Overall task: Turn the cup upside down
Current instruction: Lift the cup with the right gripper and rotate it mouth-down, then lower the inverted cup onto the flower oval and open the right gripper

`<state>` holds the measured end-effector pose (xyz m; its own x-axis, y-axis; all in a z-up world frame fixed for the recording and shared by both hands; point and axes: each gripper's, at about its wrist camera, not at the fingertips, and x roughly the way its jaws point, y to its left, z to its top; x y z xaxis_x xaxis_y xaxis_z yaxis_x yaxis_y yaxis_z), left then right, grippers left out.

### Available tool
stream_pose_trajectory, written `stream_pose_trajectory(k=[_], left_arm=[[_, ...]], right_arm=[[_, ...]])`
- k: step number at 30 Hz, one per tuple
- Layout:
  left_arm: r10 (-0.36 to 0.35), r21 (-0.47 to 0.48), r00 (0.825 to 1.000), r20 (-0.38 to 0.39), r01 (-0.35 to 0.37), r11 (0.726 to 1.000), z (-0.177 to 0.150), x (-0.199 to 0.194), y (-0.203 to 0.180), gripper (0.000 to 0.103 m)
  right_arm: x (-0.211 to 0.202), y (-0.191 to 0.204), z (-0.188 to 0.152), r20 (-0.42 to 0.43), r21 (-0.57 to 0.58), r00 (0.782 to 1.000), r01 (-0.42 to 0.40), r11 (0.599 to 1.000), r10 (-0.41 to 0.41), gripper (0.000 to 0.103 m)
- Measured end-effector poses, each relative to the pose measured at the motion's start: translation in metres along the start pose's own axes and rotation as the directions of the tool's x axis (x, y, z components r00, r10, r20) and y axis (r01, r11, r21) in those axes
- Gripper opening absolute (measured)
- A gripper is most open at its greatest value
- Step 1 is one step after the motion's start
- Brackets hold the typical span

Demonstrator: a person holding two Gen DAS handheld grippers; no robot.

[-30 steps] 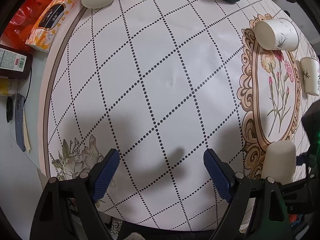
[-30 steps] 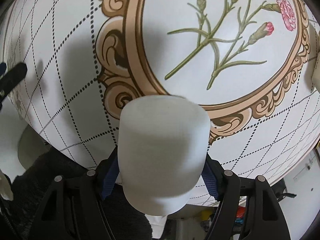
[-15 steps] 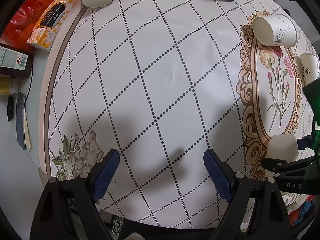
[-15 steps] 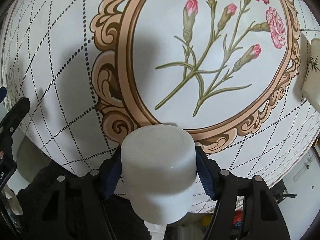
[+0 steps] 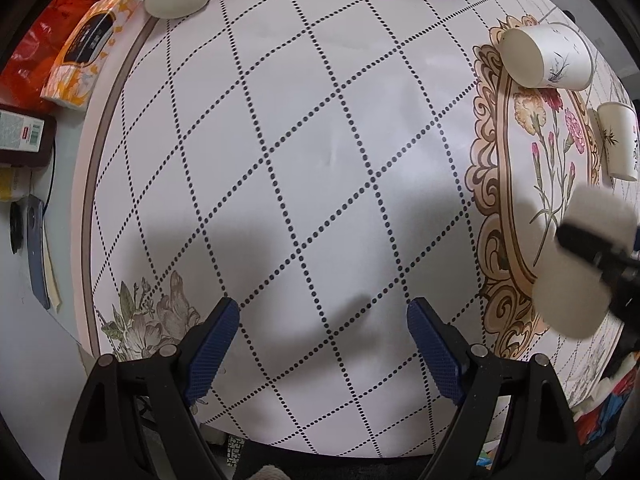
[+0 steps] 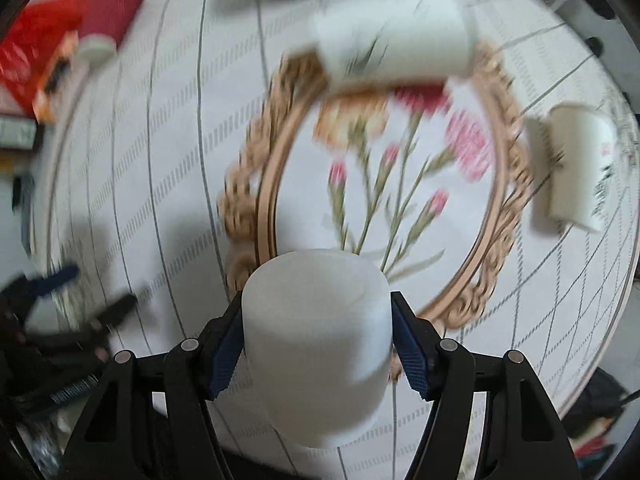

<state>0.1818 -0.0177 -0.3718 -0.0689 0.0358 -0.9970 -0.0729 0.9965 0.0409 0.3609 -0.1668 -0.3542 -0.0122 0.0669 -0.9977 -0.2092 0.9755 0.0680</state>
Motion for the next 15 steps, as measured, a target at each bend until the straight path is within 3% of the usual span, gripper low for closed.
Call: stream_pose_trajectory(k=[4, 8, 12, 15], left_arm=[[0.003, 0.015, 1.0, 0.004, -0.003, 1.0, 0.005, 0.0, -0.003, 0.086], [0.009, 0.037, 1.0, 0.007, -0.009, 0.999, 0.008, -0.001, -0.009, 0.086], [0.014, 0.06, 1.0, 0.015, -0.015, 0.998, 0.006, -0.002, -0.013, 0.086], [0.018, 0.067, 1.0, 0.013, -0.019, 0.998, 0.002, -0.001, -0.015, 0.086]], right_arm=[[-0.021, -0.006, 0.004, 0.198, 0.053, 0.98, -0.011, 0.999, 0.0, 0.07], [-0.034, -0.008, 0.006, 0.374, 0.112, 0.927, -0.014, 0.994, -0.03, 0.07], [-0.03, -0.012, -0.017, 0.456, 0.127, 0.889, -0.015, 0.992, -0.044, 0.07], [-0.025, -0.012, -0.029, 0.477, 0.119, 0.878, -0.016, 0.993, -0.043, 0.07]])
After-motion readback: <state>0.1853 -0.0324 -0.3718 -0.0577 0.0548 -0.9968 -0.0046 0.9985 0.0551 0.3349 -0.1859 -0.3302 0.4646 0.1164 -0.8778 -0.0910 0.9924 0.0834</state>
